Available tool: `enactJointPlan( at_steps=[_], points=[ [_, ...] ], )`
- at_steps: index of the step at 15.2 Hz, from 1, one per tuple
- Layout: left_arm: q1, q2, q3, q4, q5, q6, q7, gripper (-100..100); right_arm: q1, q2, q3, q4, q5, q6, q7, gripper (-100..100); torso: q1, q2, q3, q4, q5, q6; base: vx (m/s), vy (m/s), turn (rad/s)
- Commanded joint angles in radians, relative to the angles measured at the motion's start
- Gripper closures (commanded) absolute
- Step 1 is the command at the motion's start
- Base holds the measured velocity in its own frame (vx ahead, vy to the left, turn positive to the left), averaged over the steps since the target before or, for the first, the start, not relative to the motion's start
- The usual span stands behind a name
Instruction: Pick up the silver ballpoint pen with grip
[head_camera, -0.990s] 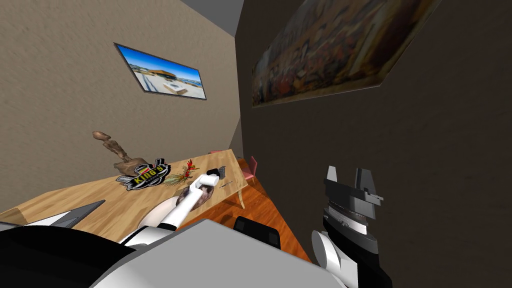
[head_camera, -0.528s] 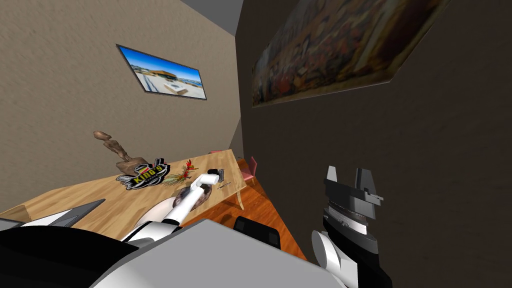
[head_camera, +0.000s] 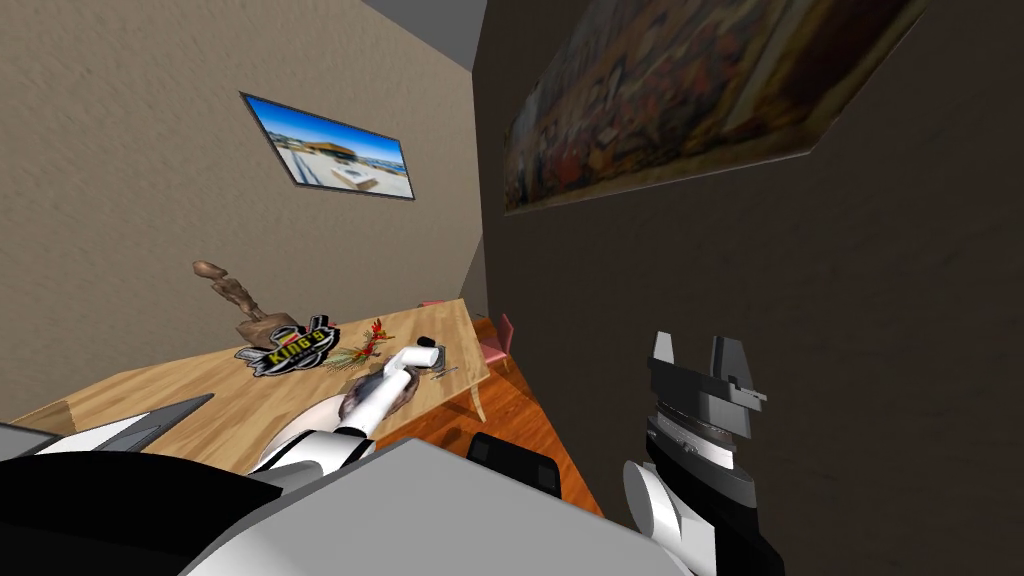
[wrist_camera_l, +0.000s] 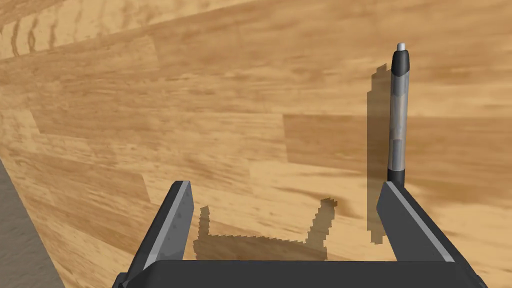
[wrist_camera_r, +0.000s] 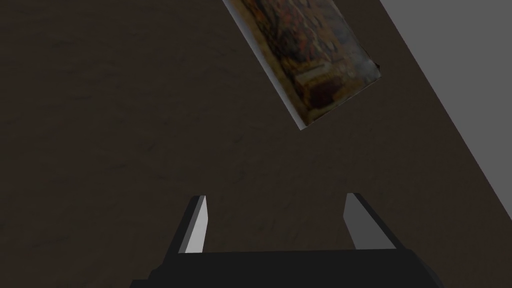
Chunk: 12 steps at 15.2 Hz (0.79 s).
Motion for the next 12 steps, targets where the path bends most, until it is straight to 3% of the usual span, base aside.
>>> enactJointPlan(
  at_steps=[1,7,12],
  points=[
    [-0.012,0.003,0.005,0.025,0.009,0.04,0.008,-100,0.0,0.0,0.0,0.0,0.0,0.0,0.0,0,0.0,0.0,0.0,0.0,0.0,0.0,0.044,-0.052,0.046],
    [-0.06,0.003,0.022,0.119,0.033,0.159,0.04,-100,0.0,0.0,0.0,0.0,0.0,0.0,0.0,0,0.0,0.0,0.0,0.0,0.0,0.0,0.048,-0.047,0.044],
    [-0.083,0.001,0.03,0.165,0.045,0.221,0.055,-100,0.0,0.0,0.0,0.0,0.0,0.0,0.0,0,0.0,0.001,0.0,0.0,0.0,0.0,0.036,-0.041,0.037]
  ],
)
